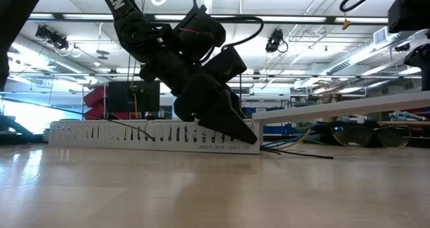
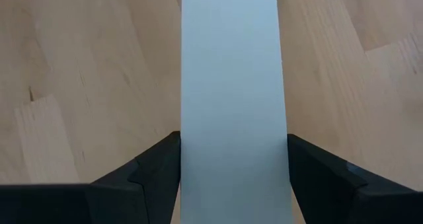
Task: Ziptie cables
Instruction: Close the lid on the cable duct
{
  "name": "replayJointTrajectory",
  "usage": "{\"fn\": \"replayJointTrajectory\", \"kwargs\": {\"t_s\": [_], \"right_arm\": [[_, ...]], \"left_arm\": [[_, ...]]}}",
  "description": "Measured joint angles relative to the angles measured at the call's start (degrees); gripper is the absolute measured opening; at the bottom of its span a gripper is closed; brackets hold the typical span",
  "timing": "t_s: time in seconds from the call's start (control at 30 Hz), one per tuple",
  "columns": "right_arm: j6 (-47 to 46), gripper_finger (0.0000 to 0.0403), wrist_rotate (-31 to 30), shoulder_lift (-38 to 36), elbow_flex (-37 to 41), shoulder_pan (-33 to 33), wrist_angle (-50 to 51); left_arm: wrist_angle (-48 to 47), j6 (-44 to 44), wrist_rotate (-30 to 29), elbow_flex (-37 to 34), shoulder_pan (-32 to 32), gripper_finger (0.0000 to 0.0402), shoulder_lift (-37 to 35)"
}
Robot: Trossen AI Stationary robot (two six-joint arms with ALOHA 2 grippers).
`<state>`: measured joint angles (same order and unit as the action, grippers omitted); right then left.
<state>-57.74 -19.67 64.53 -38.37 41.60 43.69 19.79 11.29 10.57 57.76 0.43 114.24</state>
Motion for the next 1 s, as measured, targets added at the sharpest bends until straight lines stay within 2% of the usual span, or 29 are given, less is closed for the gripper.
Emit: {"fn": "replayJointTrajectory", "kwargs": {"t_s": [0.43, 0.73, 1.0], "right_arm": [[2.5, 0.0238, 1.4, 0.0, 0.0, -2.4, -1.3], [4.0, 0.0268, 0.2, 0.0, 0.0, -2.4, -1.3], [2.4, 0.0271, 0.0, 0.0, 0.0, -3.2, -1.4]], "left_arm": [[-0.3, 0.3, -0.1, 0.8, 0.0, 0.0238, 0.0], [-0.3, 0.3, -0.2, 0.9, 0.0, 0.0238, 0.0], [-0.2, 0.4, -0.2, 0.9, 0.0, 0.0238, 0.0]]}}
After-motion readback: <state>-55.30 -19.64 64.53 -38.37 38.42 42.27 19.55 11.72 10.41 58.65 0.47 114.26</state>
